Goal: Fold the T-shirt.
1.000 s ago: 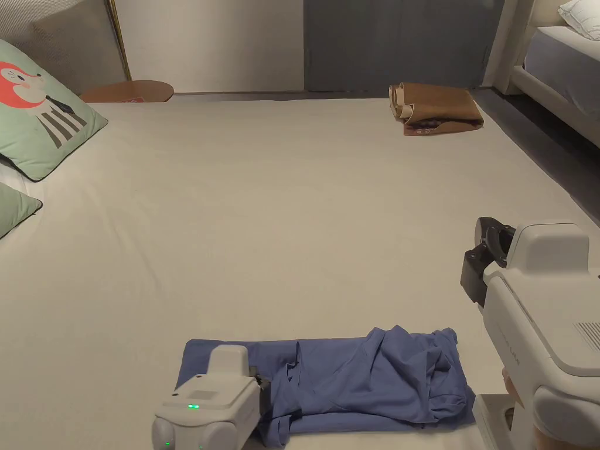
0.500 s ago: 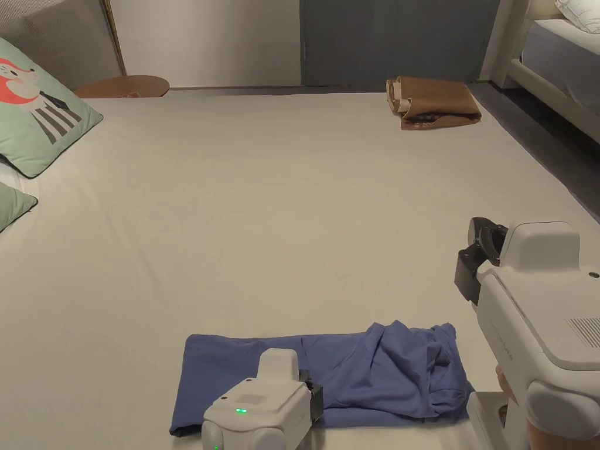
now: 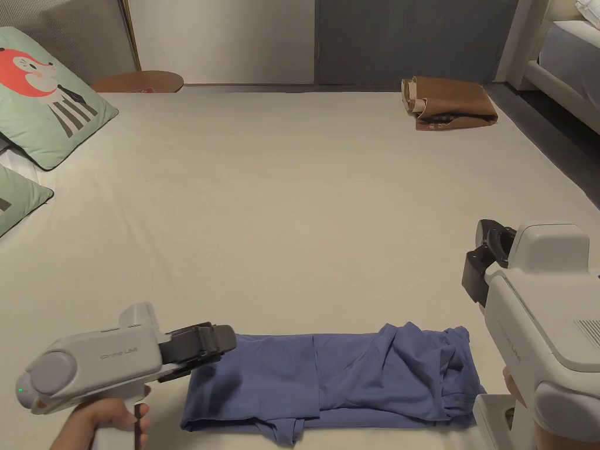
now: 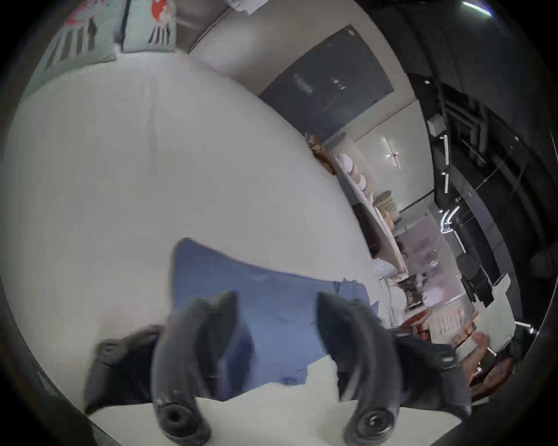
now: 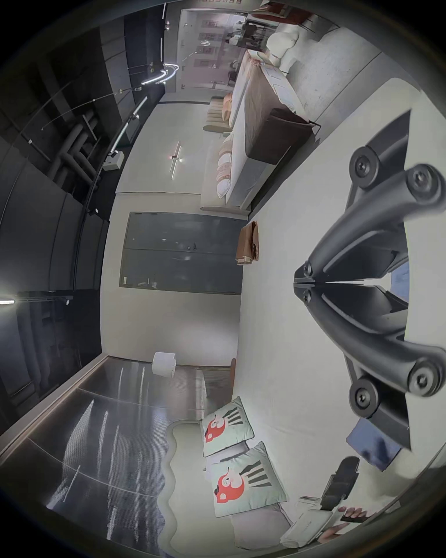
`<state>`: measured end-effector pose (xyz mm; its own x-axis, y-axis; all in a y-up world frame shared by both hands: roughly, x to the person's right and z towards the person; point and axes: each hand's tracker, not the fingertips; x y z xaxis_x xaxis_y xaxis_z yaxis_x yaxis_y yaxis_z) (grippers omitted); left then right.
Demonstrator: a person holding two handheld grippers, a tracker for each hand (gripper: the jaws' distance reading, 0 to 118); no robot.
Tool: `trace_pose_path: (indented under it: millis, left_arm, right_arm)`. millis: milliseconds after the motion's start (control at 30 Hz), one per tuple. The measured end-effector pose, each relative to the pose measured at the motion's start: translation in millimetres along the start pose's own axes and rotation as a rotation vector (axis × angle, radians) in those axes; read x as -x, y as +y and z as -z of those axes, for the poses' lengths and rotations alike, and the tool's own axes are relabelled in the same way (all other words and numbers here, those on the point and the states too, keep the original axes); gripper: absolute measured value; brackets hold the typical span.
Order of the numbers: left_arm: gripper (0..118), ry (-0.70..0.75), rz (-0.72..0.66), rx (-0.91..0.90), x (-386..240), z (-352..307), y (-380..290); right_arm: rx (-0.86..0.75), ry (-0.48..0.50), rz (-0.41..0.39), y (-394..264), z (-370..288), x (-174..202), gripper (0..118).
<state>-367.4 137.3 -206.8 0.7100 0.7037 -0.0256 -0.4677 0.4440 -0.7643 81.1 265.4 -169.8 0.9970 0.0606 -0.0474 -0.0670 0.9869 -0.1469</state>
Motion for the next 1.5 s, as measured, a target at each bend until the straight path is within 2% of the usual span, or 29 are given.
trace_pose_path:
  millis: [67, 100, 167, 233, 300, 333, 400, 500, 600, 667, 700, 900, 1100, 1133, 1267, 1333, 1500]
  left_arm:
    - [91, 0.04, -0.001, 0.032, 19, -2, 5]
    - [95, 0.073, -0.014, 0.035, 25, -2, 4]
    - [96, 0.067, -0.018, 0.047, 38, 0, 2]
    - [95, 0.019, -0.082, 0.119, 50, 7, 1]
    - [94, 0.018, -0.125, 0.115, 58, 13, -3]
    - [92, 0.005, -0.118, 0.119, 63, 17, -2]
    - [70, -0.03, -0.12, 0.135, 66, 24, -4]
    - [56, -0.011, -0.12, 0.152, 66, 37, -4]
    - [29, 0.035, -0.056, 0.155, 59, 45, -8]
    - [13, 0.037, -0.074, 0.147, 56, 44, -9]
    - [11, 0.031, -0.081, 0.139, 55, 42, -9]
    - [7, 0.071, 0.013, 0.091, 31, 13, -12]
    - [6, 0.229, 0.105, 0.039, 44, -31, 7]
    - [6, 0.255, 0.113, 0.025, 26, -40, 10]
    - [6, 0.307, 0.126, 0.0, 15, -52, 14]
    - [6, 0.357, 0.191, -0.003, -7, -49, 11]
    - [6, 0.317, 0.299, 0.025, -77, -20, 4]
  right_arm:
    - [0.004, 0.001, 0.003, 0, 2, 2, 0]
    - [0.009, 0.0, 0.001, -2, 4, 3, 0]
    - [0.014, 0.002, -0.005, -3, 5, 4, 0]
    - [0.018, 0.002, -0.01, -4, 6, 5, 0]
    - [0.021, 0.004, -0.011, -4, 6, 6, 0]
    - [0.022, 0.003, -0.013, -5, 7, 6, 0]
    - [0.026, -0.001, -0.017, -4, 5, 6, 0]
    - [0.029, -0.008, -0.017, -4, 3, 4, 0]
    - [0.031, -0.013, -0.014, -4, 2, 1, 0]
    - [0.029, -0.018, -0.012, -3, 1, 0, 0]
    - [0.029, -0.019, -0.013, -3, 1, -1, 0]
    - [0.019, -0.016, -0.008, 0, 0, -4, 0]
    - [0.008, 0.0, -0.002, -3, -1, -4, 0]
    - [0.008, 0.005, 0.001, -3, -1, -4, 0]
    - [0.006, 0.011, 0.006, -4, -5, -5, 0]
    - [0.007, 0.012, 0.007, -5, -4, -6, 0]
    - [0.006, 0.005, 0.015, -5, -6, -12, 0]
